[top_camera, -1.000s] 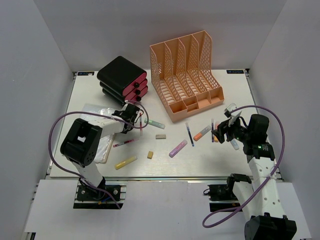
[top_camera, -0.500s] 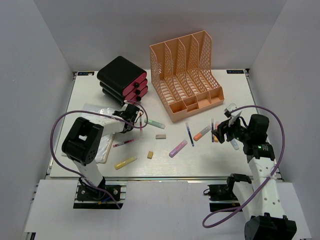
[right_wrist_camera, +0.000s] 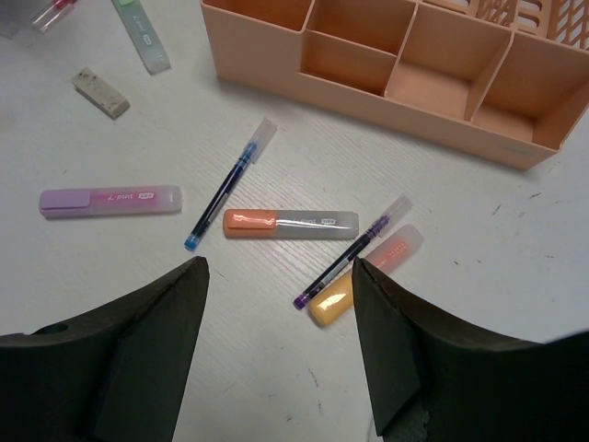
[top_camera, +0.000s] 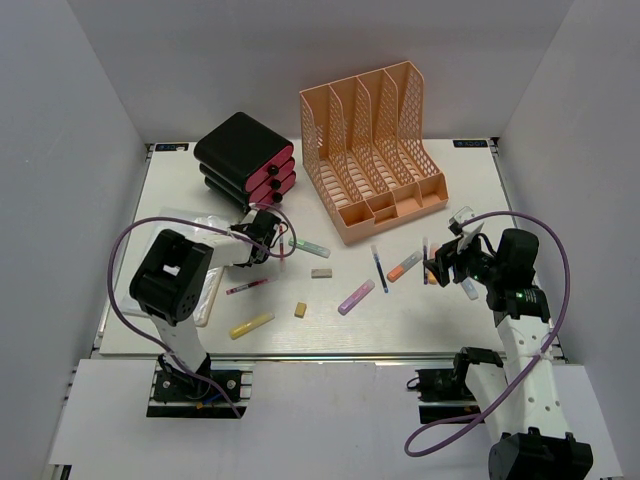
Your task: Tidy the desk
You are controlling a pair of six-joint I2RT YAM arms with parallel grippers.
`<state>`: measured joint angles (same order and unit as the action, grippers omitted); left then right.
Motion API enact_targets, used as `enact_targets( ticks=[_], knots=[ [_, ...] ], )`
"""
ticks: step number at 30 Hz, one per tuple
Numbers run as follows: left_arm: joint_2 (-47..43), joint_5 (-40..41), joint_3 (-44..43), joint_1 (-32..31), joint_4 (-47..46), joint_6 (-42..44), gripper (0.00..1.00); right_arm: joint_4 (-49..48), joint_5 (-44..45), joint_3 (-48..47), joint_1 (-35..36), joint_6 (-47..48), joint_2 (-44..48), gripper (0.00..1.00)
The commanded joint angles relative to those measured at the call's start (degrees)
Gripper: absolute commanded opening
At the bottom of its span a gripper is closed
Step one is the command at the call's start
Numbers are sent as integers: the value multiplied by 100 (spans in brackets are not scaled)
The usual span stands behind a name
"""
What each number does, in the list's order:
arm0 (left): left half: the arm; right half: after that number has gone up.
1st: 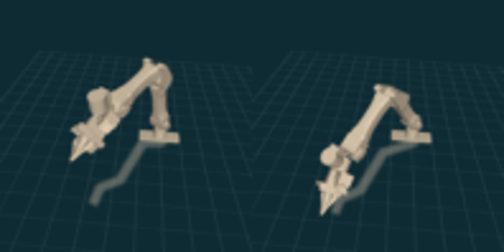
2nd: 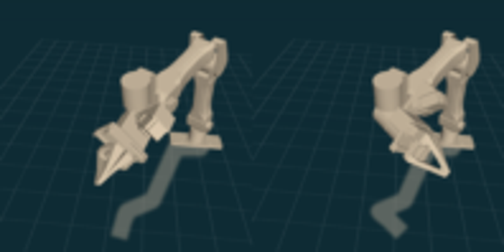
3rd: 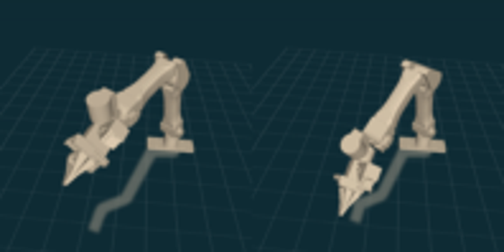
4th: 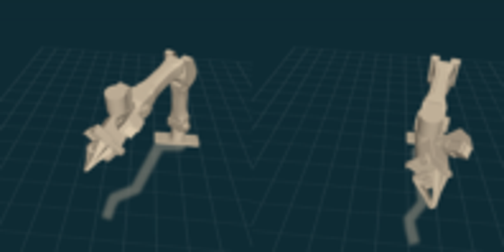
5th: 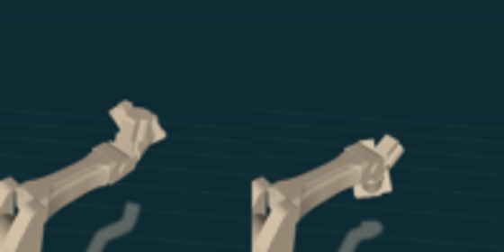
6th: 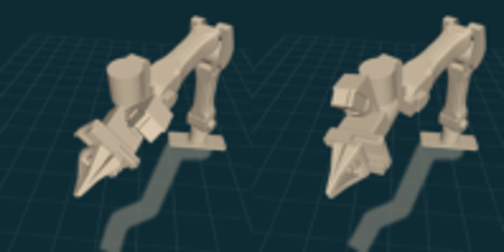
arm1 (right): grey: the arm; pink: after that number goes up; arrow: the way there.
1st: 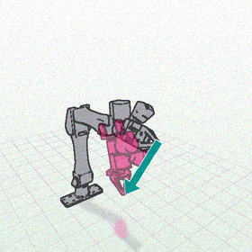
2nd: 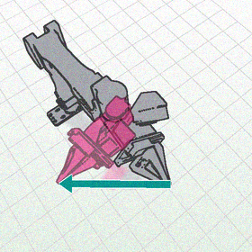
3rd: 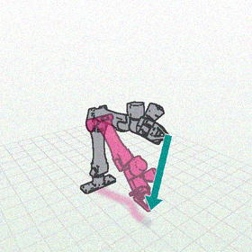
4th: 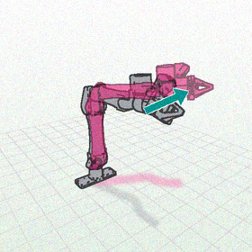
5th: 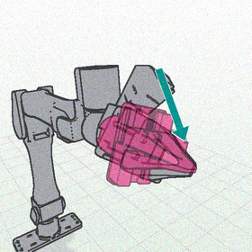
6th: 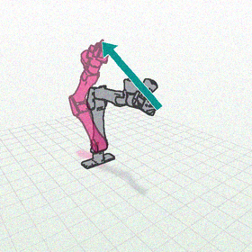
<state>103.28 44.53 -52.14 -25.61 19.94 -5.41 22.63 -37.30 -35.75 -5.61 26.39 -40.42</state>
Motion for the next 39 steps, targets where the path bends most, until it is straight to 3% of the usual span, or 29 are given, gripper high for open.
enact_targets(
  ticks=[1,7,12,18,29,32,39],
  knots=[
    [96,-385,125,56,308,-171,9,-22,-32,-143,-11,42,70,69],
    [-317,-366,99,108,457,-250,0,13,-49,-134,-20,68,70,69],
    [-1221,-577,-173,108,931,-408,0,65,-163,-134,-11,85,35,68],
    [-2354,-893,-665,47,1459,-601,0,487,-901,-240,25,454,-80,67],
    [-3648,-1658,-1061,-15,2039,-821,0,558,-1455,-512,402,332,-483,66],
    [-3868,-1904,-1079,-15,2128,-865,0,313,-1456,-600,552,-19,-685,65],
    [-4184,-2589,-1167,38,2092,-936,0,-250,-763,-1346,1676,-1240,-1572,65]
  ],
)
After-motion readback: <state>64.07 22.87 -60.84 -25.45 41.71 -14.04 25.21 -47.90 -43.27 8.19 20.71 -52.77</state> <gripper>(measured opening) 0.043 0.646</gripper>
